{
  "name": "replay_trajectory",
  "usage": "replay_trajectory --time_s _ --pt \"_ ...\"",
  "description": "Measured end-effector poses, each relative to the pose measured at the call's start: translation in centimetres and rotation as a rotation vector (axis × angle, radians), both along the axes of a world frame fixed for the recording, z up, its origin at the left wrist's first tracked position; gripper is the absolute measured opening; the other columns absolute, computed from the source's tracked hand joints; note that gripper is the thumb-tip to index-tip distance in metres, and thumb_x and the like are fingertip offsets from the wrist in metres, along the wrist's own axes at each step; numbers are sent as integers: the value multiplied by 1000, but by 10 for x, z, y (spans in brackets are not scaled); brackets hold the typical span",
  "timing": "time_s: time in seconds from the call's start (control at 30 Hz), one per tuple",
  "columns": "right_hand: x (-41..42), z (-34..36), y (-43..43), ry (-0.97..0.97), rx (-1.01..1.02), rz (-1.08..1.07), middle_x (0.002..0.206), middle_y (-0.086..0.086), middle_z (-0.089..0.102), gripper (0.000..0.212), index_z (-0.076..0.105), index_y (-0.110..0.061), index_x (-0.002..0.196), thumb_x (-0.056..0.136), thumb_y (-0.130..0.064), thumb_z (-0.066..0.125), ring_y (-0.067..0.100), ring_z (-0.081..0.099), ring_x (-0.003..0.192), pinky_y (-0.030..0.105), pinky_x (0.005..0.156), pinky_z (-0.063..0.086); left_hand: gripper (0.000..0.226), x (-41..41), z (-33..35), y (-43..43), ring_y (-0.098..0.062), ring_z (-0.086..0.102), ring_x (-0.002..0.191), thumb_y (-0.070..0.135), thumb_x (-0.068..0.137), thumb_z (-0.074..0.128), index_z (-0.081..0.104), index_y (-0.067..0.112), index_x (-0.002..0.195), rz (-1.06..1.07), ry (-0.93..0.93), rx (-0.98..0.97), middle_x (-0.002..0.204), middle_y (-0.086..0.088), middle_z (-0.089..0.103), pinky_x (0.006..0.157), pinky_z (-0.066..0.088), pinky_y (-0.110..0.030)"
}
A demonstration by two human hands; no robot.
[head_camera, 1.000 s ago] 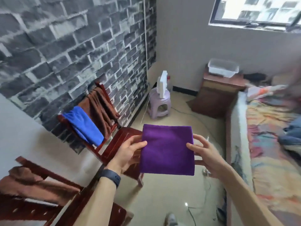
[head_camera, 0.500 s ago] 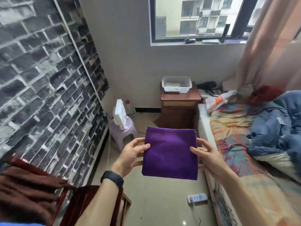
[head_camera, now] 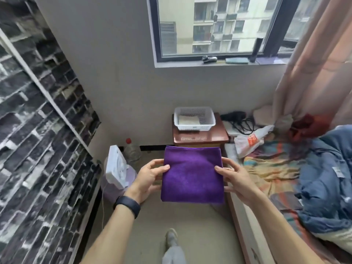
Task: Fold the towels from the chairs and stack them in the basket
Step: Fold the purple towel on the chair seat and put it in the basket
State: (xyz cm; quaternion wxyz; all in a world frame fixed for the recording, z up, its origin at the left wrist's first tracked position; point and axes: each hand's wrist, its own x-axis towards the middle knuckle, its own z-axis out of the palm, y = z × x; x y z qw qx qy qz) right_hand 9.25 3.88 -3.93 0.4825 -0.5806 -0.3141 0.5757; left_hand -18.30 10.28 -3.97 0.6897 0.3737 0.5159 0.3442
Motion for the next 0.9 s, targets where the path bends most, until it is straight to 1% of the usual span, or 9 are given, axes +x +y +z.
replay_trajectory --time_s 0.13,0.27,0.37,0.53,0.6,0.67,0.77,0.83,0.9 --pt "13 -8 92 -16 -29 -36 102 6 77 34 65 -28 122 90 -17 72 24 74 95 45 73 59 27 16 -14 105 -20 69 85 18 87 73 67 20 114 -43 21 -31 109 -8 74 67 56 -33" --pt "27 -11 176 -39 -86 -64 105 6 76 33 64 -29 120 90 -18 72 24 74 93 43 72 58 28 35 -21 196 -20 70 86 21 89 72 66 21 117 -107 54 -87 110 -6 75 73 56 -35" --pt "41 -19 231 -54 -135 -95 102 5 77 31 65 -28 118 90 -17 72 21 74 88 39 69 57 28 51 -31 253 -19 70 83 21 91 70 64 20 118 -139 74 -117 102 -2 76 74 55 -35" --pt "67 -48 309 -47 -202 -116 105 5 76 29 66 -29 116 91 -18 72 24 75 93 42 72 58 30 77 -57 333 -20 72 86 21 92 70 62 19 120 -171 122 -169 108 -7 76 71 56 -36" --pt "78 -64 344 -55 -241 -113 104 4 77 28 66 -29 117 91 -19 72 24 75 94 44 73 59 28 89 -71 370 -21 73 87 21 93 69 61 18 120 -179 163 -190 108 -8 76 73 57 -37" --pt "90 -78 384 -50 -268 -96 104 3 77 28 65 -30 117 92 -20 71 24 75 94 42 73 59 26 102 -85 406 -22 73 87 21 94 68 61 17 119 -167 206 -191 108 -8 76 75 58 -37" --pt "108 -101 444 -41 -322 -72 105 3 77 29 64 -29 119 92 -21 70 24 75 92 40 71 59 24 122 -106 457 -22 72 88 22 95 66 61 16 119 -145 267 -223 110 -10 75 74 59 -37" --pt "118 -118 480 -36 -363 -85 105 4 76 31 64 -28 120 92 -20 71 24 76 89 39 69 59 23 135 -120 488 -24 71 89 21 96 65 60 14 117 -134 332 -258 114 -14 71 74 58 -39" --pt "126 -136 515 -33 -410 -89 105 7 76 30 64 -28 119 91 -19 72 24 76 88 38 66 58 24 146 -135 517 -28 71 90 24 92 68 60 15 112 -120 406 -282 114 -17 70 78 59 -46"
